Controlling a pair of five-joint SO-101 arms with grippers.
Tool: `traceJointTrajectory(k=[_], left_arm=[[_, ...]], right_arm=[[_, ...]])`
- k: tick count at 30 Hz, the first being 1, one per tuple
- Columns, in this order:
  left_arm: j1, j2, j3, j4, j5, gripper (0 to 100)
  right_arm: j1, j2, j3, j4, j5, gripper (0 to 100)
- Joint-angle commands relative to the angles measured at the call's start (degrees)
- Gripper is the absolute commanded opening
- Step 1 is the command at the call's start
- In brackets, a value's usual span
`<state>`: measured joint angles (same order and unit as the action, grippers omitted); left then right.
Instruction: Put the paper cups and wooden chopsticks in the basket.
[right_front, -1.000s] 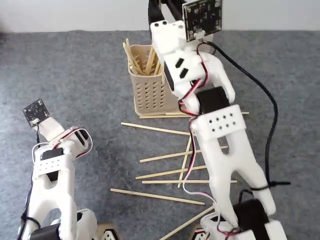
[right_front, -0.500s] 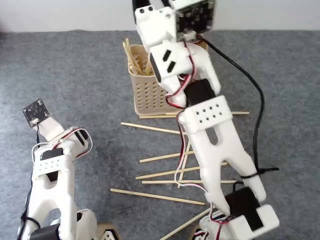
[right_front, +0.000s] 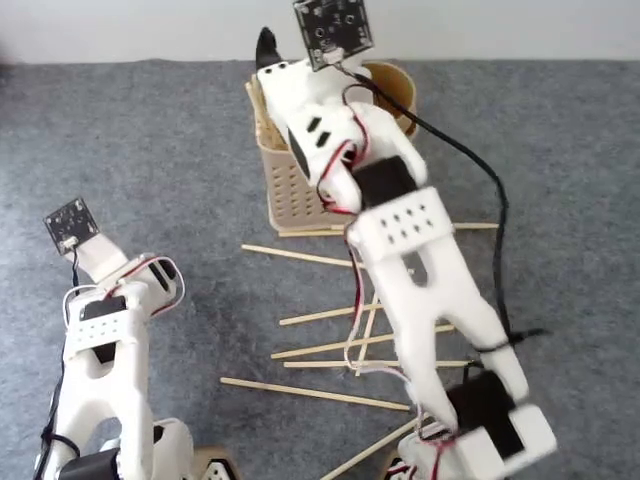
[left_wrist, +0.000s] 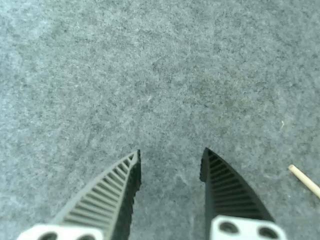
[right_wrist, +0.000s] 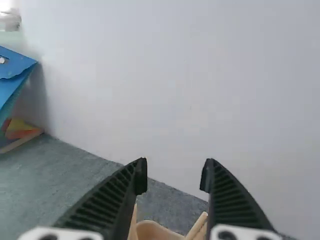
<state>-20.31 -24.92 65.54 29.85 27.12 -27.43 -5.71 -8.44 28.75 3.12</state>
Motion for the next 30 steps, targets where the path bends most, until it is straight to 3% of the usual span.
traceJointTrajectory(k=[1, 10, 14, 18, 25, 30], left_arm=[[0.0, -1.9, -0.4, -0.9, -0.5, 19], [0.0, -1.9, -0.4, -0.9, -0.5, 19], [0.0, -1.9, -0.4, -0.8, -0.5, 19], [0.0, -1.9, -0.4, -0.7, -0.6, 19], [0.0, -1.6, -0.4, -0.8, -0.7, 19], [0.0, -1.6, -0.4, -0.8, -0.7, 19]], right_arm=[[-0.3, -6.9, -2.2, 12.5, 0.2, 12.2], [-0.4, -8.0, -2.1, 41.3, 0.7, 11.1], [-0.5, -7.9, -2.0, 50.9, 7.7, 11.2], [-1.6, -7.9, -2.0, 57.9, 12.6, 11.2], [-7.6, -5.1, -1.9, 72.0, 12.3, 11.2], [-9.5, -1.5, 4.8, 72.7, 12.5, 15.4]])
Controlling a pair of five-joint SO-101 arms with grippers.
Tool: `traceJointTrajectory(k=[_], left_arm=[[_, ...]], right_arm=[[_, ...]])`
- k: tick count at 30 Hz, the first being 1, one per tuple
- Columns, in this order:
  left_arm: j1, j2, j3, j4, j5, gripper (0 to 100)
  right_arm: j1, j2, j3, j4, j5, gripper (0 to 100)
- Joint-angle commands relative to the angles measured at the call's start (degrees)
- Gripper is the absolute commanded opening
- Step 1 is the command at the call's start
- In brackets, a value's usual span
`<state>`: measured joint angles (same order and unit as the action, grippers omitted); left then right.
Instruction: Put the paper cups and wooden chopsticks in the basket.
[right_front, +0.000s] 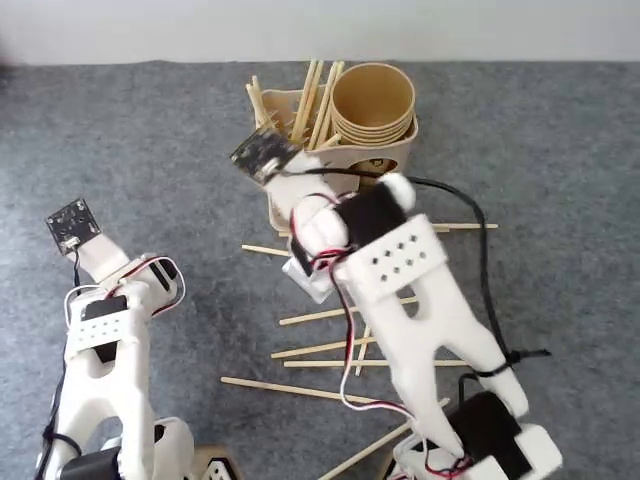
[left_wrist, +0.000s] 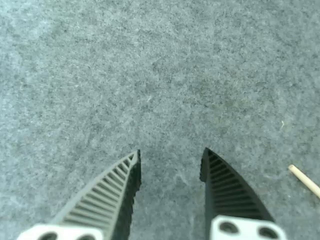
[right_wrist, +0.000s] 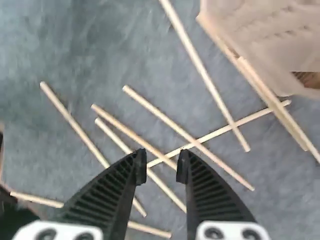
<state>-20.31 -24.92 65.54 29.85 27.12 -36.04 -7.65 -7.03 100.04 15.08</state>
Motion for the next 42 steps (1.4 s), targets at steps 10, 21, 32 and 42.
traceJointTrajectory(k=[10, 21, 32, 42], left_arm=[[-0.1, -1.6, -0.4, -0.8, -0.7, 19], [-0.1, -1.6, -0.3, -0.8, -0.7, 19], [-0.1, -1.6, -0.3, -0.8, -0.7, 19], [-0.3, -1.6, -0.3, -0.8, -0.7, 19]], right_arm=[[-8.1, 1.0, 32.7, -20.7, 5.5, 41.0], [-10.3, 1.7, 38.7, -30.6, 12.4, 41.4], [-11.5, 11.4, 39.6, -34.5, 12.1, 46.9], [-5.1, 16.7, 31.7, -37.9, 12.7, 46.9]])
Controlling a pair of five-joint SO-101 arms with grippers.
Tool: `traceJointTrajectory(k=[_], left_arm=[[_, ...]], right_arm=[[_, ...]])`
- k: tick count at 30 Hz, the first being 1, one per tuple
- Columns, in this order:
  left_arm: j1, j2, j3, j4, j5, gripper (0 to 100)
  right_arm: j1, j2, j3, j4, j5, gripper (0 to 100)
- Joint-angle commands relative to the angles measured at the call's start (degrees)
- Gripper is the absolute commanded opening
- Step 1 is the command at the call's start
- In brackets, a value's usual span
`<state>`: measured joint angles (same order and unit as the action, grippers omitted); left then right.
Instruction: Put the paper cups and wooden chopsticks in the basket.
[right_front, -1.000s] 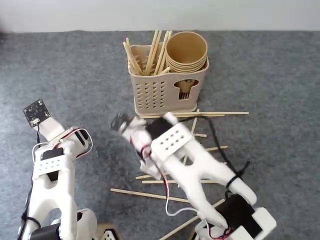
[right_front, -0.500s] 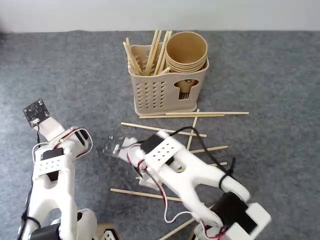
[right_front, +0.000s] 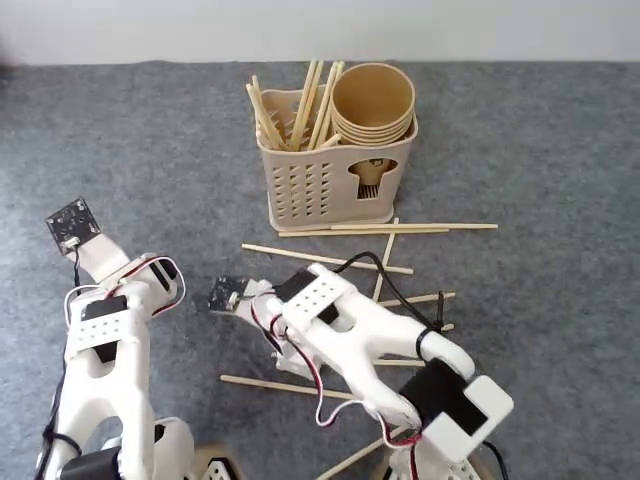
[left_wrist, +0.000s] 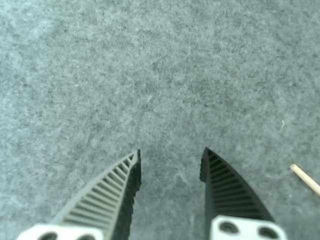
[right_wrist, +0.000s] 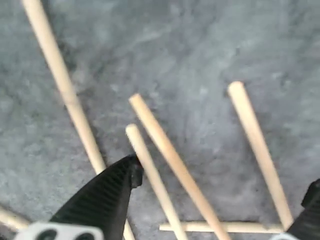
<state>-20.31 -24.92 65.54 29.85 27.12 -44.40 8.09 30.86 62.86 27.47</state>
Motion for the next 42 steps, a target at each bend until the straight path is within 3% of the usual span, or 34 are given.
traceJointTrajectory(k=[1, 12, 25, 42], left_arm=[[-0.3, -1.6, -0.3, -0.8, -0.7, 19], [-0.3, -1.6, -0.3, -0.8, -0.7, 19], [-0.3, -1.6, -0.3, -0.8, -0.7, 19], [-0.3, -1.6, -0.3, -0.8, -0.7, 19]], right_arm=[[3.5, 1.6, -7.2, -0.5, 0.3, 46.9], [3.5, 6.2, -11.4, 3.4, 0.1, 46.8], [1.8, -7.1, -11.4, 10.9, -0.3, 46.8], [1.5, 7.3, -17.5, 10.9, -0.3, 46.8]])
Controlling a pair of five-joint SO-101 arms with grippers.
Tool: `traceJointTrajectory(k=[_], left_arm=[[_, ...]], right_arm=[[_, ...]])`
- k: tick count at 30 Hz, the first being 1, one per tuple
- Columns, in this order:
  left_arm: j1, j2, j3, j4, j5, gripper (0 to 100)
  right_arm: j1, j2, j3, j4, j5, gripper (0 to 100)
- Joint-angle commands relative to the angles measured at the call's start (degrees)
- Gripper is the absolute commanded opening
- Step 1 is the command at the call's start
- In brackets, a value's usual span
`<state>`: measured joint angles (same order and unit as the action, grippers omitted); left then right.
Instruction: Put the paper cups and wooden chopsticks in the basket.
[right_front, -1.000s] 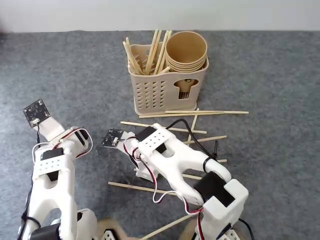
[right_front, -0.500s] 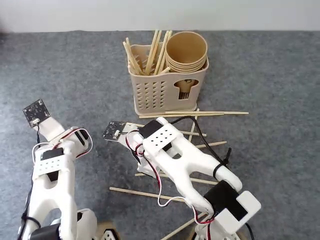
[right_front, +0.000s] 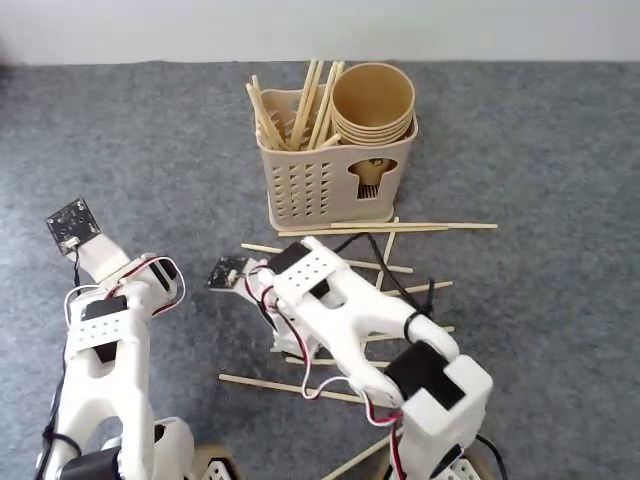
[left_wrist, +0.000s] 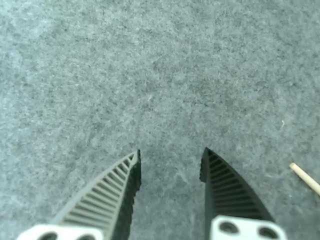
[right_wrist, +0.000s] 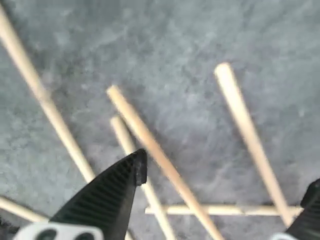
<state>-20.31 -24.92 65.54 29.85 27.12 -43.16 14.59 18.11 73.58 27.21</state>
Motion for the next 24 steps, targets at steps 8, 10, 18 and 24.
traceJointTrajectory(k=[8, 10, 18, 24], left_arm=[[-0.4, -1.6, -0.3, -0.8, -0.7, 19], [-0.4, -1.6, -0.3, -0.8, -0.7, 19], [-0.4, -1.6, -0.3, -0.8, -0.7, 19], [-0.4, -1.6, -0.3, -0.8, -0.7, 19]], right_arm=[[2.7, 10.4, -12.6, 0.7, 0.4, 44.1], [2.7, 10.6, -12.5, 0.7, 0.4, 37.5], [2.6, 10.5, -12.6, 0.7, 0.4, 11.4], [2.9, 10.5, -12.6, 1.9, 0.4, 9.7]])
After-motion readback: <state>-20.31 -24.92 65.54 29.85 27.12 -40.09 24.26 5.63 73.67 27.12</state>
